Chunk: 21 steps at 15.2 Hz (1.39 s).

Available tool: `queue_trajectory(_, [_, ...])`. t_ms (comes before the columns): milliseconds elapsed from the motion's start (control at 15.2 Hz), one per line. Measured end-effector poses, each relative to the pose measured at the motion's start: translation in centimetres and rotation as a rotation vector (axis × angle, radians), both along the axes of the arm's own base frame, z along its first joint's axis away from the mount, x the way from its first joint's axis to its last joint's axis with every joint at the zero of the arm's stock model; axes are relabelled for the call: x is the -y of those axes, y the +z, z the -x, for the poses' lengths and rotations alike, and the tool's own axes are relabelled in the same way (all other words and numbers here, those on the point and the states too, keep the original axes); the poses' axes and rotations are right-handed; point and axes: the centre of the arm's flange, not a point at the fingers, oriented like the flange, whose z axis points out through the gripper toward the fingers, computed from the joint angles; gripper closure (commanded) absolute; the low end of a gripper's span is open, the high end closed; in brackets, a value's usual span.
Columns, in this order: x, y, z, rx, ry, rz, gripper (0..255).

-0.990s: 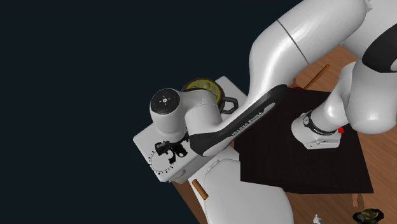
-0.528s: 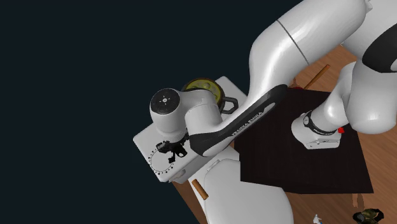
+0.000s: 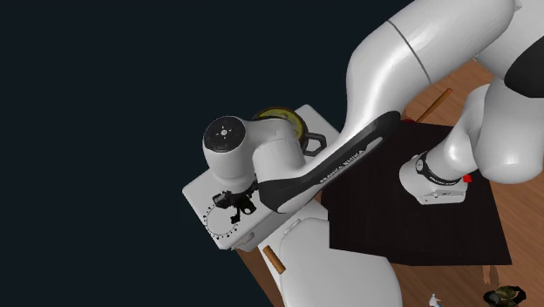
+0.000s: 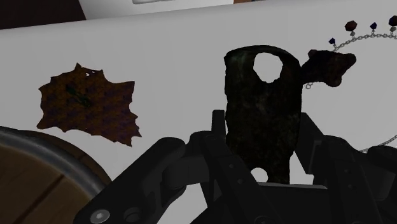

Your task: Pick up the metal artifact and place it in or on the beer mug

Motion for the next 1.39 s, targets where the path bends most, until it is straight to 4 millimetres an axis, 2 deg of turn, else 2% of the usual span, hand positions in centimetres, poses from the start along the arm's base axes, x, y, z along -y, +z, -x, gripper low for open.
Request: queue_trajectory(1386, [0.0,11.1,-0.1,0.0,0.0,0.0,255])
